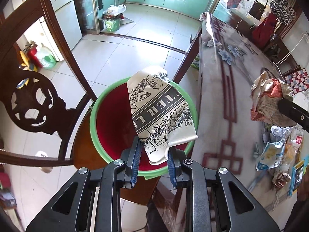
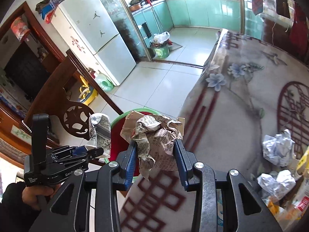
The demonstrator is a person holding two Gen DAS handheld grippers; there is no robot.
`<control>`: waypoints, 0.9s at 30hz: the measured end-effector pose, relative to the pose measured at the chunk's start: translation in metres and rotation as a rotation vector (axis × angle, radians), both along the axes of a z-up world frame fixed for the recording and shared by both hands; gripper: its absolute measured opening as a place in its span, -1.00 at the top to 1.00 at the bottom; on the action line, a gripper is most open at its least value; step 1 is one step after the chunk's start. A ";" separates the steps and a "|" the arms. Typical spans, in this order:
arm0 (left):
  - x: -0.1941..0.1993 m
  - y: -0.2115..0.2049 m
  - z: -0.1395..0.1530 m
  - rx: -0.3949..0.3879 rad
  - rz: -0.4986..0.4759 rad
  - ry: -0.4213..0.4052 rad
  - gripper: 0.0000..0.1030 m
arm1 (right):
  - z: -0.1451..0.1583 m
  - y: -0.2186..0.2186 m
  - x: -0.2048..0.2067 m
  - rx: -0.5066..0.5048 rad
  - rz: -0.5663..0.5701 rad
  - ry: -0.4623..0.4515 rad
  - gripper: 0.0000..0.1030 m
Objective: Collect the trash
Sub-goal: 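Carry both items over the red bucket and open both tools to drop them, then grasp the silver snack bag with the left tool while the right tool grasps the clear bottle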
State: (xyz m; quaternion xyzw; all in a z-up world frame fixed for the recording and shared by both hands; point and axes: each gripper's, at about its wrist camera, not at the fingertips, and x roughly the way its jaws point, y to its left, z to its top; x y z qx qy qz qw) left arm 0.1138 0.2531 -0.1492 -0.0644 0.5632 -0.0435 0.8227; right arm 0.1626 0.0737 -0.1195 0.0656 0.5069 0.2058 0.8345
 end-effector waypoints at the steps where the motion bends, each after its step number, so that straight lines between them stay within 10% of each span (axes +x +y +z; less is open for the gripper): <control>1: 0.002 0.002 -0.002 -0.001 0.001 0.005 0.53 | -0.005 0.005 0.004 0.003 0.008 0.010 0.30; 7: 0.010 0.009 -0.009 -0.018 0.003 0.020 0.46 | -0.028 0.033 0.025 0.010 0.031 0.055 0.24; 11: 0.009 0.016 0.000 -0.016 0.034 -0.039 -0.59 | -0.035 0.044 0.030 0.037 0.040 0.074 0.02; 20: 0.002 0.017 0.015 0.006 0.053 -0.098 -0.60 | -0.024 0.036 0.024 0.064 0.012 0.051 -0.27; 27: -0.014 -0.051 0.029 -0.075 -0.158 -0.173 -0.69 | 0.024 -0.055 -0.013 0.005 -0.130 -0.050 -0.28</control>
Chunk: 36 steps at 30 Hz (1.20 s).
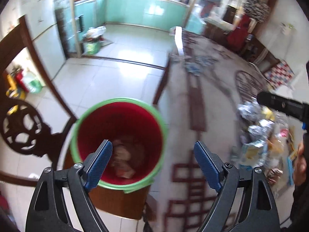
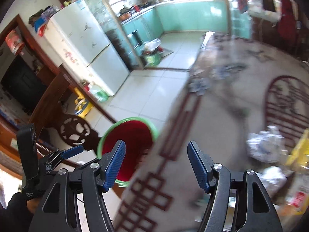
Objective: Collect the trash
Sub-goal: 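Grasp the silver snack bag with the left tool while the right tool grasps the clear bottle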
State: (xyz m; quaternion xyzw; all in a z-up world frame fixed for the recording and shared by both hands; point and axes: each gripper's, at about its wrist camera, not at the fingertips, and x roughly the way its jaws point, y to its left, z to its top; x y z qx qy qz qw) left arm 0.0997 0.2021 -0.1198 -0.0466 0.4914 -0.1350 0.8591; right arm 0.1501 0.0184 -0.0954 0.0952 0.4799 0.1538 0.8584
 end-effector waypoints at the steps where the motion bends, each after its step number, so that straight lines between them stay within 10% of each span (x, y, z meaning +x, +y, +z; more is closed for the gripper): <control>1: -0.002 -0.015 0.000 -0.015 -0.040 0.000 -0.69 | 0.007 -0.019 -0.007 -0.021 -0.038 -0.014 -0.28; 12: -0.017 -0.172 -0.024 -0.164 -0.311 0.106 -0.75 | 0.029 -0.201 -0.072 -0.075 -0.307 -0.012 -0.37; 24: -0.039 -0.251 -0.045 0.182 -0.664 -0.017 -0.78 | -0.016 -0.258 -0.085 -0.028 -0.263 0.093 -0.37; 25: -0.038 -0.253 -0.050 0.188 -0.664 -0.002 -0.69 | -0.021 -0.257 -0.083 -0.012 -0.250 0.108 -0.37; 27: -0.037 -0.254 -0.056 0.200 -0.643 0.027 0.31 | -0.030 -0.255 -0.079 0.029 -0.232 0.136 -0.37; 29: -0.033 -0.250 -0.055 0.198 -0.598 0.032 0.82 | -0.040 -0.254 -0.075 0.076 -0.222 0.169 -0.37; 36: -0.043 -0.221 -0.013 0.097 -0.466 -0.006 0.84 | -0.065 -0.246 -0.068 0.150 -0.225 0.237 -0.37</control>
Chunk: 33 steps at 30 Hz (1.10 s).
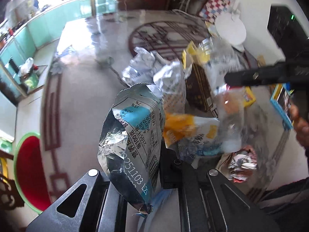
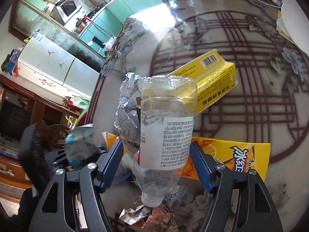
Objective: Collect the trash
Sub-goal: 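Grasp the silver snack bag with the left tool while the right tool grasps the clear bottle, then move both items over the red bucket and open both tools to release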
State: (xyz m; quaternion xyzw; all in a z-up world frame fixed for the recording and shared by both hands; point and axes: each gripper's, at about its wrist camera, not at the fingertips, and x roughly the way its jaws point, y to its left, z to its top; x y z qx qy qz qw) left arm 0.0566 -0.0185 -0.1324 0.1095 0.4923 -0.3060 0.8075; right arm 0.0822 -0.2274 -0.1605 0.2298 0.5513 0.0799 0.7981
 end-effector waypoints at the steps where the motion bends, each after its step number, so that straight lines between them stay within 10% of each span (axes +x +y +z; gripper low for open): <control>1: -0.002 0.006 0.007 -0.009 0.023 -0.009 0.84 | -0.002 0.001 0.001 0.000 -0.007 0.006 -0.37; 4: -0.006 0.022 0.023 -0.053 0.078 -0.021 0.84 | 0.000 0.000 0.002 -0.008 -0.027 -0.008 0.15; 33: 0.019 0.089 0.047 -0.140 0.216 -0.027 0.83 | 0.109 0.078 -0.006 -0.055 -0.036 -0.274 0.15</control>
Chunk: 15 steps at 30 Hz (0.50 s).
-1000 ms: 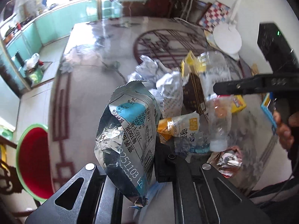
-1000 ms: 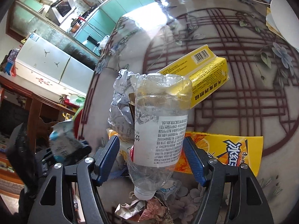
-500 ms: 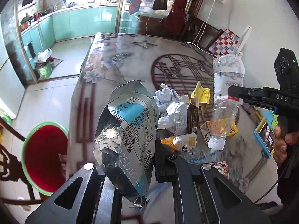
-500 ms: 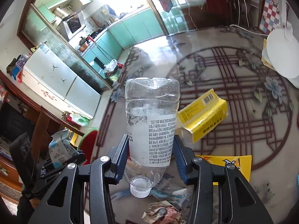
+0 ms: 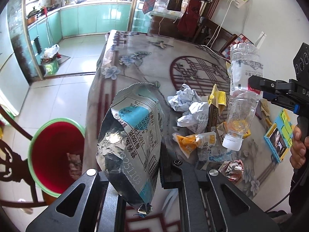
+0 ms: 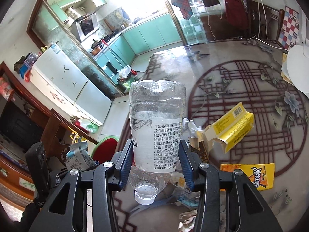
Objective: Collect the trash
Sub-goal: 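Move both items over the red bucket and open both tools to release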
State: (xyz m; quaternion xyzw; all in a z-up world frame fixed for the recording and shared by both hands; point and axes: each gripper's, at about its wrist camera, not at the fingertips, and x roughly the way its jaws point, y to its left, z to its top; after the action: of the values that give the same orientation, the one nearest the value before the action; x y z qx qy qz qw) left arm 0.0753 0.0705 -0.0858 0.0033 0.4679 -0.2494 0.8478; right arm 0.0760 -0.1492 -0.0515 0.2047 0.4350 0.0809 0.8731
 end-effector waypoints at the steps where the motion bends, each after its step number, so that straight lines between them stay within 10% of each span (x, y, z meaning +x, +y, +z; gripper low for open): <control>1: 0.001 0.004 0.000 -0.002 0.005 0.000 0.83 | 0.002 0.005 0.001 -0.002 0.004 -0.004 0.15; 15: 0.012 0.057 -0.007 -0.012 0.065 0.010 0.83 | 0.011 0.065 0.016 -0.012 0.059 -0.027 0.15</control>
State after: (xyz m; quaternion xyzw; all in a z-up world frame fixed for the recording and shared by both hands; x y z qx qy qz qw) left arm 0.0870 0.1273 -0.0928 -0.0185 0.4706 -0.2245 0.8531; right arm 0.0919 -0.0841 -0.0408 0.1855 0.4294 0.1070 0.8774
